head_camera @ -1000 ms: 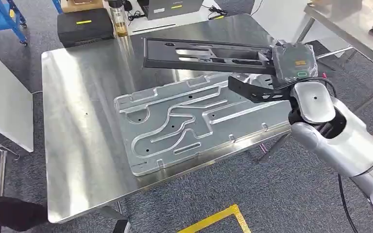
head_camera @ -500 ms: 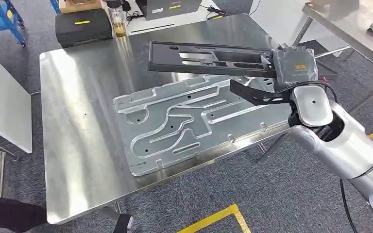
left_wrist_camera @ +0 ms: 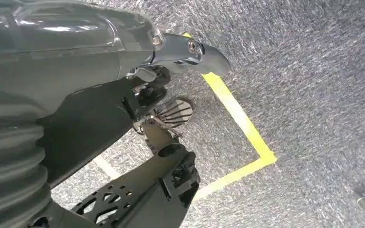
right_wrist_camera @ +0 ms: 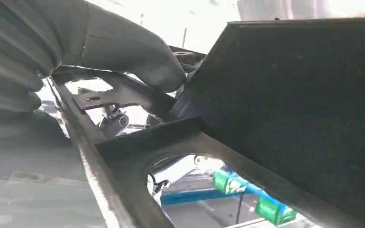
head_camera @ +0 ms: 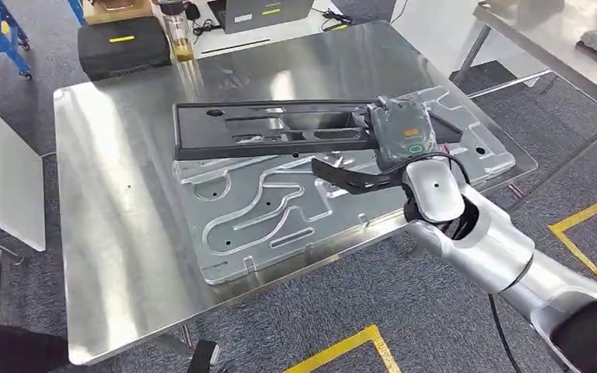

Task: Take the parts from the cabinet and place them on the table.

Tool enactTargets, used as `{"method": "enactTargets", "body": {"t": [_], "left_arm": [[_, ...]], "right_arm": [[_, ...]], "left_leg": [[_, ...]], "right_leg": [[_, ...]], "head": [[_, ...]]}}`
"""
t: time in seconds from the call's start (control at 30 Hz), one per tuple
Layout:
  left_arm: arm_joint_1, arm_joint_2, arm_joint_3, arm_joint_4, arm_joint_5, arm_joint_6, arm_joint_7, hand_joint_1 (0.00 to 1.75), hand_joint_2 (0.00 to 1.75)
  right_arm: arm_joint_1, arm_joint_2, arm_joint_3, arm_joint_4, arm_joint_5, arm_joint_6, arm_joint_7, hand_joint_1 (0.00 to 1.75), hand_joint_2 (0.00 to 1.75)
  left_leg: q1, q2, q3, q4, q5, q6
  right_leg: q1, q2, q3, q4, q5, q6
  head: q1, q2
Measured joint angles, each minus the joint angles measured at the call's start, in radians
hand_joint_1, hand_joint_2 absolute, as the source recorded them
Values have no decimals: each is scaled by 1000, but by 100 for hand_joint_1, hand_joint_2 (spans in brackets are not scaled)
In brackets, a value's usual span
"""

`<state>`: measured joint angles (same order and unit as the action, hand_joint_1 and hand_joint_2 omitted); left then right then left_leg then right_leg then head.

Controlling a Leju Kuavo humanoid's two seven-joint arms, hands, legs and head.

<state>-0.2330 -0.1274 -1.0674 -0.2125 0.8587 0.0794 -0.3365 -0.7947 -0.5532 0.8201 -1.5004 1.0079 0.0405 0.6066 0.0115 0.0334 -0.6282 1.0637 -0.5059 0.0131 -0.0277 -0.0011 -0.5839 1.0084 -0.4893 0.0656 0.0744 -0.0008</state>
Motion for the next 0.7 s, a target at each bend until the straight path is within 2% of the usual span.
{"method": "enactTargets", "body": {"t": [0.37,0.7], "left_arm": [[0,-3,-2,-2,-39,-17,14,0,175],[1,-3,-8,-2,-43,-17,21,0,175]], "right_arm": [[31,164,78,171,8,-100,-58,175,175],[30,238,113,269,8,-111,-62,175,175]], "left_leg": [[0,-2,1,-1,0,0],[0,-14,1,-1,0,0]], "right_leg": [[0,0,0,1,0,0],[0,-4,1,1,-1,-1]], "head": [[-1,0],[-1,0]]}}
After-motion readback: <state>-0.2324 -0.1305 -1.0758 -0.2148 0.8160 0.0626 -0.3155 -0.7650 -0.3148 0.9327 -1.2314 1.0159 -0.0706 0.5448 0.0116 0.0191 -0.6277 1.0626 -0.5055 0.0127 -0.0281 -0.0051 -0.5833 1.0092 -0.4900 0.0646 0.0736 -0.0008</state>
